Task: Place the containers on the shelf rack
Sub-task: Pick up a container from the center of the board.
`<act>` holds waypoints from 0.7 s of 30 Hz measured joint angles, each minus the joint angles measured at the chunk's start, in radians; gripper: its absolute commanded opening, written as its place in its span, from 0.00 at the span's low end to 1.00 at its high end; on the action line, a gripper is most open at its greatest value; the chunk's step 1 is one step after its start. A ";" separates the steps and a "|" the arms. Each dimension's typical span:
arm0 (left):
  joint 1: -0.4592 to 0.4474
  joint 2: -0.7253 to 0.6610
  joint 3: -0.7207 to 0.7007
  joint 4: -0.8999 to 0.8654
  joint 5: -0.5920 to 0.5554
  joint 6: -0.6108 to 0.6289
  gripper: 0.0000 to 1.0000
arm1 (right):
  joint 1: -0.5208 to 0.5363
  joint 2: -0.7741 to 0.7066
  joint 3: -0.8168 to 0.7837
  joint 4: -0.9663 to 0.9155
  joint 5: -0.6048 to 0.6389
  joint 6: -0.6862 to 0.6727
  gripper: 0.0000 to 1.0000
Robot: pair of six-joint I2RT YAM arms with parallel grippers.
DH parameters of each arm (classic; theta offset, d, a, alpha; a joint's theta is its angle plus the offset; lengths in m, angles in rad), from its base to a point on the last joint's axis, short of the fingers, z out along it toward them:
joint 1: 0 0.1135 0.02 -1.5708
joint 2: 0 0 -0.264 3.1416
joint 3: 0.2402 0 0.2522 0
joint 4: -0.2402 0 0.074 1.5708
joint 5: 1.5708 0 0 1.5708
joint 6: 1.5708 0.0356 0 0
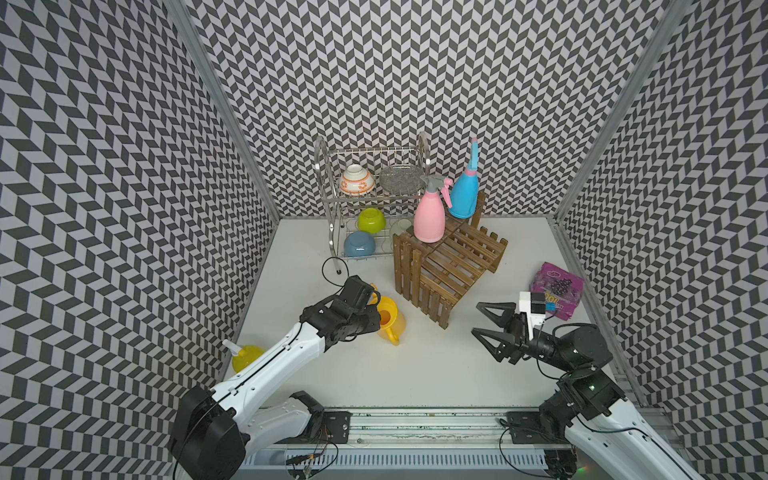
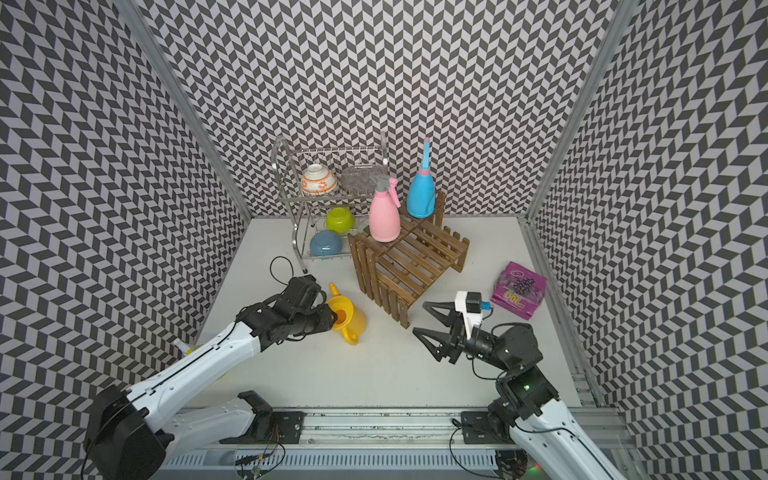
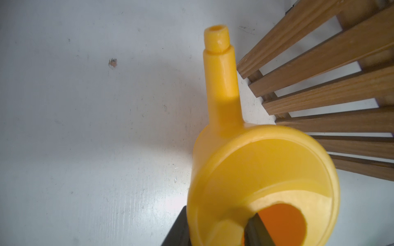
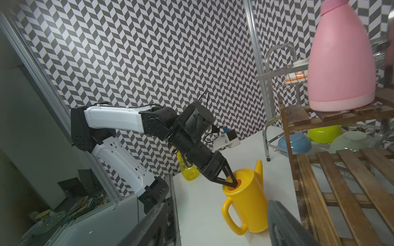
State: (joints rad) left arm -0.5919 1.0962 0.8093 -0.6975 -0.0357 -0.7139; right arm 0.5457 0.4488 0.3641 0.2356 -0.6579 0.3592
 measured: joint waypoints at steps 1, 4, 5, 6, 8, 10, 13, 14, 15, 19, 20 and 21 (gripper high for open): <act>0.000 -0.013 -0.004 -0.004 0.001 -0.006 0.22 | 0.020 0.008 -0.003 0.003 0.000 -0.003 0.76; 0.000 -0.057 -0.014 -0.020 0.005 -0.027 0.22 | 0.110 0.037 -0.007 0.005 0.024 -0.022 0.75; 0.000 -0.068 -0.016 -0.026 0.006 -0.032 0.22 | 0.148 0.049 -0.007 0.006 0.039 -0.033 0.75; 0.000 -0.077 -0.017 -0.031 0.007 -0.038 0.22 | 0.191 0.066 -0.007 0.006 0.059 -0.046 0.75; 0.000 -0.093 -0.019 -0.037 0.008 -0.047 0.22 | 0.276 0.112 -0.006 0.007 0.103 -0.071 0.74; 0.000 -0.110 -0.030 -0.039 0.011 -0.058 0.22 | 0.381 0.192 0.008 0.002 0.171 -0.103 0.73; 0.000 -0.124 -0.039 -0.048 0.020 -0.069 0.22 | 0.510 0.317 0.054 -0.013 0.270 -0.141 0.72; 0.000 -0.126 -0.040 -0.050 0.023 -0.072 0.22 | 0.550 0.359 0.072 -0.020 0.303 -0.154 0.72; 0.000 -0.127 -0.041 -0.053 0.026 -0.074 0.22 | 0.591 0.403 0.093 -0.030 0.347 -0.167 0.71; 0.000 -0.129 -0.041 -0.055 0.034 -0.085 0.22 | 0.726 0.565 0.198 -0.073 0.518 -0.201 0.69; 0.000 -0.129 -0.041 -0.056 0.037 -0.088 0.22 | 0.753 0.605 0.226 -0.083 0.565 -0.203 0.68; 0.000 -0.130 -0.041 -0.056 0.040 -0.089 0.22 | 0.777 0.644 0.254 -0.093 0.619 -0.202 0.67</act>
State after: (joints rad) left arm -0.5919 0.9665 0.7685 -0.7536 0.0040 -0.8032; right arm 1.3224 1.0931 0.6182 0.1421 -0.0387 0.1574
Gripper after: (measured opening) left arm 0.347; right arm 0.682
